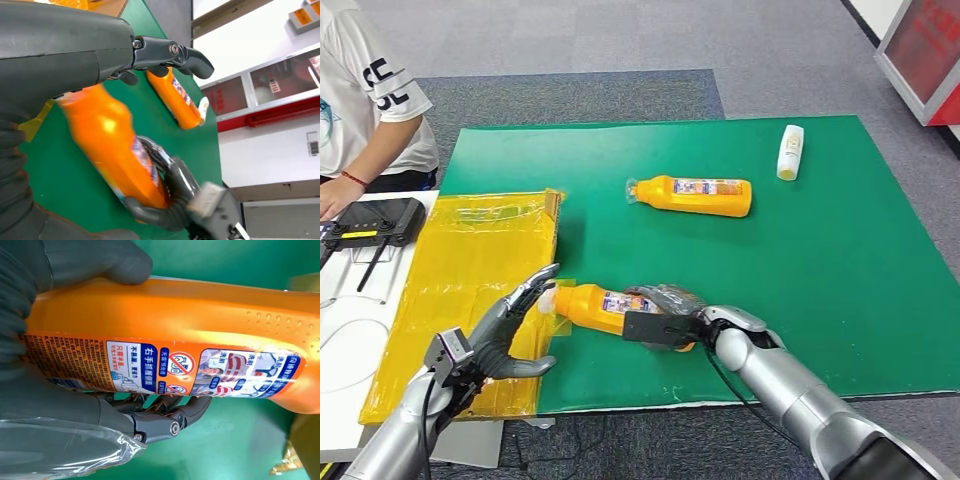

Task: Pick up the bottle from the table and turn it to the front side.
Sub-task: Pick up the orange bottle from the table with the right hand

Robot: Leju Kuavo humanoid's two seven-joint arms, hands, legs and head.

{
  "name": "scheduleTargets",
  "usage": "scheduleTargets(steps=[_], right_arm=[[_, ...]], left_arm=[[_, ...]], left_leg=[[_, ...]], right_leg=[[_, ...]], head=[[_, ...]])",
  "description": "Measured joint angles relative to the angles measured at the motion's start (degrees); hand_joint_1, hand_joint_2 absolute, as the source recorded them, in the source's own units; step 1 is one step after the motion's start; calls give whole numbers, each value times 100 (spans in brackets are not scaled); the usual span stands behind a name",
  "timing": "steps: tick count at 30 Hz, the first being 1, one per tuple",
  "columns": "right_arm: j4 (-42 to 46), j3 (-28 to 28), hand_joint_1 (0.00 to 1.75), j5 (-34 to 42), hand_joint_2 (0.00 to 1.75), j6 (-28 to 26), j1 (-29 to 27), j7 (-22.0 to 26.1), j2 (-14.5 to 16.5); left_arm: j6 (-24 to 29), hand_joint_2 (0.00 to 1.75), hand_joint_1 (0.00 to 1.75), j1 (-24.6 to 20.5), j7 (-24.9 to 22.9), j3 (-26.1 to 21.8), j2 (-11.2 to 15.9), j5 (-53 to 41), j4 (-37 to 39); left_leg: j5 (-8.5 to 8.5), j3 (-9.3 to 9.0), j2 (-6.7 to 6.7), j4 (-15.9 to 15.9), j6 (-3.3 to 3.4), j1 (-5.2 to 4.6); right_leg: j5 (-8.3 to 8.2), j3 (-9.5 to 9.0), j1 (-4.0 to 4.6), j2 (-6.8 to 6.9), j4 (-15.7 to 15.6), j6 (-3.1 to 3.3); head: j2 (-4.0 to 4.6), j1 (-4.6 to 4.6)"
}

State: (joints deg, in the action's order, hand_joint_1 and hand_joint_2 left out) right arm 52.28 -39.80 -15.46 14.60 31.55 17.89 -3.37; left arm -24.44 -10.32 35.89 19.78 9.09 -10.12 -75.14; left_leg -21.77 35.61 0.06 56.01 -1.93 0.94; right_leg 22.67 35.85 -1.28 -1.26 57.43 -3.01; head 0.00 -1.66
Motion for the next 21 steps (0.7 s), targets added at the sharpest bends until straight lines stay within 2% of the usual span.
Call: scheduleTargets(steps=[1,2,5,11,16,21], right_arm=[[1,5,175,10,175,4,-3,6,-2],[65,227,175,339,175,144,-145,135,-68],[350,1117,175,1542,175,639,-726,537,-303],[692,1818,175,2156,175,920,-1239,549,-371],[1098,2215,175,2388,175,1109,-1544,624,-368],[1607,2297,175,2018,175,953,-1710,641,-335]], left_arm=[[0,175,0,0,0,0,1,0,0],[4,175,0,3,14,1,14,0,0],[26,175,0,45,64,2,60,1,-2],[9,175,0,180,83,1,85,40,-34],[-273,175,0,314,103,-92,91,350,-23],[-1007,175,0,315,137,-340,57,1085,301]], left_leg=[[0,0,0,0,0,0],[0,0,0,0,0,0],[-2,2,0,0,2,0],[-5,8,0,0,3,0],[-5,10,0,0,4,0],[-5,11,0,-1,3,0]], right_leg=[[0,0,0,0,0,0],[0,0,0,0,0,0],[0,0,0,1,0,0],[1,4,0,1,0,0],[1,6,0,1,1,-1],[1,8,1,1,1,0]], head=[[0,0],[0,1],[0,1],[0,1],[0,0],[0,1]])
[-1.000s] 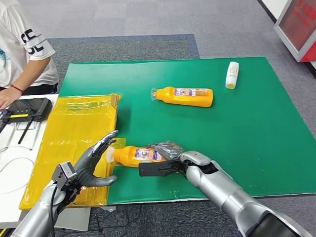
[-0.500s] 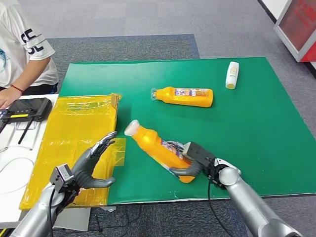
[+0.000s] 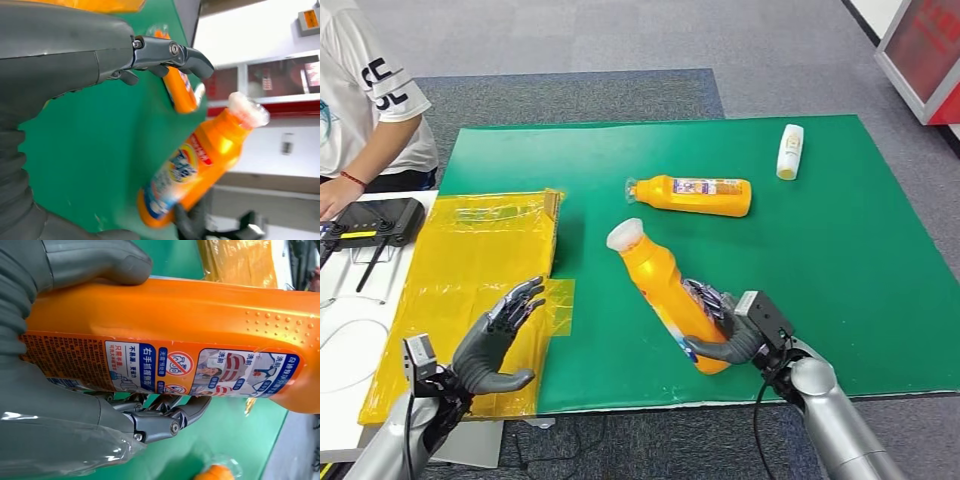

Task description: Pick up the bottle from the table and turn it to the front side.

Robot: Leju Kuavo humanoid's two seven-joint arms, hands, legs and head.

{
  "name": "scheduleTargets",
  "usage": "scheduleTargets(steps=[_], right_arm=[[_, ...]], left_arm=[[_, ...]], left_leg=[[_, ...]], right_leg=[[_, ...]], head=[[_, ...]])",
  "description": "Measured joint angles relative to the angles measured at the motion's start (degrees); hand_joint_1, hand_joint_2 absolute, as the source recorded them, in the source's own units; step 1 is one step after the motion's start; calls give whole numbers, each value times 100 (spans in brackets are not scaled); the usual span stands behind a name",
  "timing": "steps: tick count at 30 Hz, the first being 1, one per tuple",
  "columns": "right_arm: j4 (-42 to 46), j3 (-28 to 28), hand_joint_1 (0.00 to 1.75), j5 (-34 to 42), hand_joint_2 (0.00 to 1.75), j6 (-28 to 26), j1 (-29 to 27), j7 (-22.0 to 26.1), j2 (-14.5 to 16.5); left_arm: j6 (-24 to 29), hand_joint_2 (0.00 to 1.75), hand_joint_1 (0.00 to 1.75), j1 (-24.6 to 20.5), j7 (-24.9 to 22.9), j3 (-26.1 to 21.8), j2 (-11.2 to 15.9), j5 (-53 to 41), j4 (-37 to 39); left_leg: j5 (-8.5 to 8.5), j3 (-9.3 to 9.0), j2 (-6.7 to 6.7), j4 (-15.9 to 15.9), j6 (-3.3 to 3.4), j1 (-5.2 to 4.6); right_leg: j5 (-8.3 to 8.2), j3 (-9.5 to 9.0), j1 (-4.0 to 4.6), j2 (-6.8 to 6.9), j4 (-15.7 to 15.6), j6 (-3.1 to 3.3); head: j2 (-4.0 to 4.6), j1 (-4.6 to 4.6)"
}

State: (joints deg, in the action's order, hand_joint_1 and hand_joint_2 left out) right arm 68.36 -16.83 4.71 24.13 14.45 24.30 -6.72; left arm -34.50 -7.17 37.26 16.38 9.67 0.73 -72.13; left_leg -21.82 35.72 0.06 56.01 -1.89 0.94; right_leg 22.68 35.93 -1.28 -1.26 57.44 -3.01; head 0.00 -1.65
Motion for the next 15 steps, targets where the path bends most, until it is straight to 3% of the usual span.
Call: scheduleTargets(steps=[7,15], right_arm=[[544,-210,175,-464,175,-233,-16,-48,160],[1023,-835,175,-1042,175,-467,0,-2,295]], left_arm=[[-1230,175,0,-306,40,-228,-143,829,914],[-1879,175,0,-546,-103,-217,-259,1325,1221]], left_leg=[[4,0,0,0,-1,0],[4,1,0,0,-1,0]], right_leg=[[-1,-1,0,1,1,0],[-1,0,0,1,1,-1]], head=[[0,0],[0,0]])
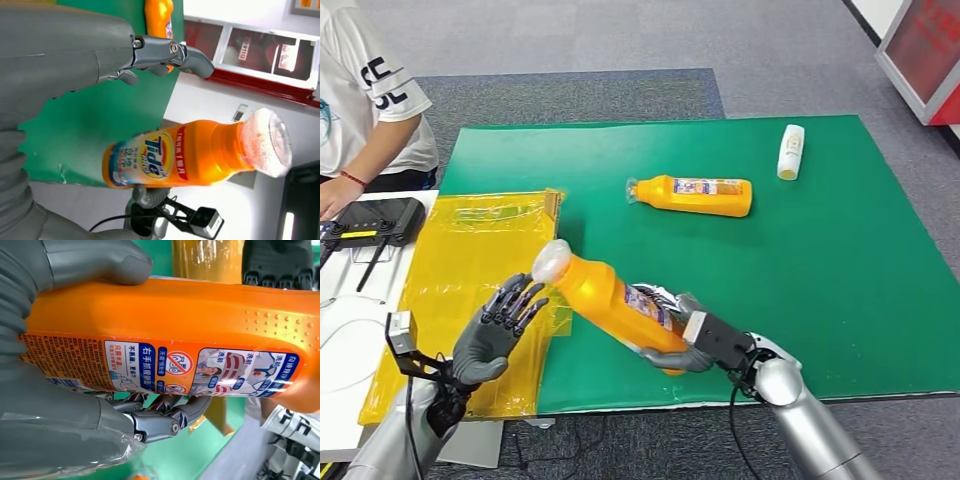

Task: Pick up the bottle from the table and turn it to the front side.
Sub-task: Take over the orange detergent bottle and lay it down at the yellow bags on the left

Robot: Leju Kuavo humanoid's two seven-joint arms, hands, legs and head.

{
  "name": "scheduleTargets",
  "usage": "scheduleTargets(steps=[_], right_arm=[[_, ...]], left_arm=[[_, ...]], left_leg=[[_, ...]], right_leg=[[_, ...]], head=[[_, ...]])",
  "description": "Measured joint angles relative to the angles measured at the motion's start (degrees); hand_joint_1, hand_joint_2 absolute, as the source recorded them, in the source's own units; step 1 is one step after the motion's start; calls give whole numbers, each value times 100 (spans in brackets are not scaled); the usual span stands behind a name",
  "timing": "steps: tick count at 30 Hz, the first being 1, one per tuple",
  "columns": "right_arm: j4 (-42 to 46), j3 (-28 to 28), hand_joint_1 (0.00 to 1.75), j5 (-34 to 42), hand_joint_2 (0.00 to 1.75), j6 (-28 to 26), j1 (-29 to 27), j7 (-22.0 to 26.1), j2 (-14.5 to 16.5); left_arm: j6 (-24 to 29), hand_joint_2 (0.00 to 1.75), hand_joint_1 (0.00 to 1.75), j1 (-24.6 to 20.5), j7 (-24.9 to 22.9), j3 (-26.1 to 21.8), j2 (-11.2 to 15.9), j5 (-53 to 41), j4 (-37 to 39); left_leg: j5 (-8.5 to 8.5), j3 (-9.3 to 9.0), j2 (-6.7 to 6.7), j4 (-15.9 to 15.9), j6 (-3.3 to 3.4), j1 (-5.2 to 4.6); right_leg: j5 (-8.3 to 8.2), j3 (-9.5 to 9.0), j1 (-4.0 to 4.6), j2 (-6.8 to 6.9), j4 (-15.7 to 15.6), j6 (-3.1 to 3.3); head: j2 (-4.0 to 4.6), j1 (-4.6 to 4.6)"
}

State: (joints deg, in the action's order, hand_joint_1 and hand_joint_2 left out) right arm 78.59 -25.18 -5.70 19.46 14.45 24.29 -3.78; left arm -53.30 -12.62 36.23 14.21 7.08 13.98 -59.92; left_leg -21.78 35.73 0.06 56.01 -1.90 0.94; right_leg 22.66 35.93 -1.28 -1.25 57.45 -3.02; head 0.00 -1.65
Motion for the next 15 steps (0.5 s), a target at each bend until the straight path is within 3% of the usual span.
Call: scheduleTargets(steps=[15], right_arm=[[-2,-713,175,-727,175,-659,233,-71,239]], left_arm=[[397,175,0,-199,-291,358,41,89,-546]], left_leg=[[3,0,0,0,-1,0]], right_leg=[[-1,0,0,0,0,0]], head=[[0,0]])
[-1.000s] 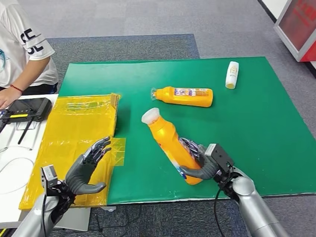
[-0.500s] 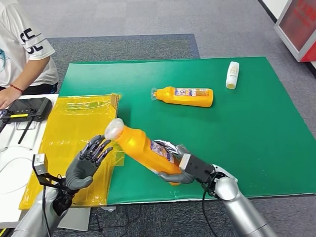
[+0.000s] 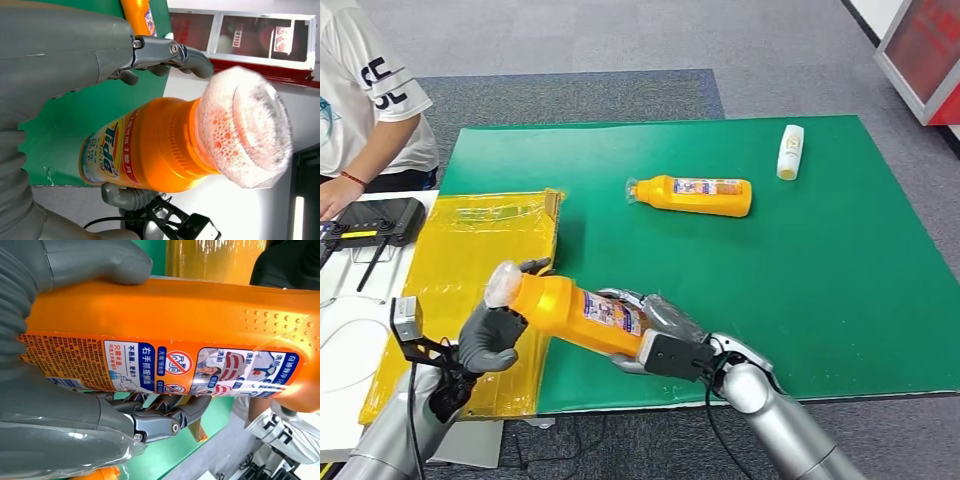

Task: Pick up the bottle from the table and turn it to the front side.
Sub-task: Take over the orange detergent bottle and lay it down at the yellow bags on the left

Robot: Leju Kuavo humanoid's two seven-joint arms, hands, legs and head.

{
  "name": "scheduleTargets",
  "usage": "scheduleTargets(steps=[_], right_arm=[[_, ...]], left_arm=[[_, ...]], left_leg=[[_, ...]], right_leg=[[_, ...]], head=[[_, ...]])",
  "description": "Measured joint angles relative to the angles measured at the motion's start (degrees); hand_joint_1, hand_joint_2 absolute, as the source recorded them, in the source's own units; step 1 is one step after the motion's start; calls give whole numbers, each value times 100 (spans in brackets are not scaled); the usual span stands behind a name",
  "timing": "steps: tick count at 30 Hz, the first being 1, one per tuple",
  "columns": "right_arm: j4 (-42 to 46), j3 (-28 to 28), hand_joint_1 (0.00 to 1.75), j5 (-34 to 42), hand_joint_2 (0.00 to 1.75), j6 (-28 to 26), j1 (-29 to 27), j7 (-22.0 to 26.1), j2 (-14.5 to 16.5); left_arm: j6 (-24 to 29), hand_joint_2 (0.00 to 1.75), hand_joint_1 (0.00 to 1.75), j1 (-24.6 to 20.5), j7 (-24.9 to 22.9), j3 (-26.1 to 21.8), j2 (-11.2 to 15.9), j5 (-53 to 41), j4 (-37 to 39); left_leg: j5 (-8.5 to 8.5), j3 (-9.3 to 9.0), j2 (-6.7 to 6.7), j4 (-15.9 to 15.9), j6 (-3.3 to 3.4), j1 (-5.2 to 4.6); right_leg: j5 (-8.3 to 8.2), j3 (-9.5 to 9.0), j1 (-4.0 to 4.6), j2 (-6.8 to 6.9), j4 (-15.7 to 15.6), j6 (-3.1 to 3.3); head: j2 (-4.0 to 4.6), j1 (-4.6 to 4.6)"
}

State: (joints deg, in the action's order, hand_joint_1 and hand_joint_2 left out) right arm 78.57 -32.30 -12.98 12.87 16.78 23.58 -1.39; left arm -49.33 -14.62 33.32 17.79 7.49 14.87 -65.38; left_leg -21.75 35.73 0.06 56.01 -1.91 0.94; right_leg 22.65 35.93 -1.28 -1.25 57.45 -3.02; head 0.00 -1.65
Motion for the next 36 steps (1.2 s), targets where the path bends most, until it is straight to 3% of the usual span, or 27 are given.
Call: scheduleTargets(steps=[18,36], right_arm=[[-8,-181,175,-183,175,-124,114,-78,249],[-43,-430,175,-335,175,-281,251,-162,311]], left_arm=[[275,175,0,-286,-31,266,3,-33,31],[279,175,0,-560,78,392,-177,19,307]], left_leg=[[0,0,0,0,-1,0],[0,0,0,0,-1,0]], right_leg=[[0,2,0,0,0,0],[1,2,0,0,0,0]], head=[[0,0],[0,0]])
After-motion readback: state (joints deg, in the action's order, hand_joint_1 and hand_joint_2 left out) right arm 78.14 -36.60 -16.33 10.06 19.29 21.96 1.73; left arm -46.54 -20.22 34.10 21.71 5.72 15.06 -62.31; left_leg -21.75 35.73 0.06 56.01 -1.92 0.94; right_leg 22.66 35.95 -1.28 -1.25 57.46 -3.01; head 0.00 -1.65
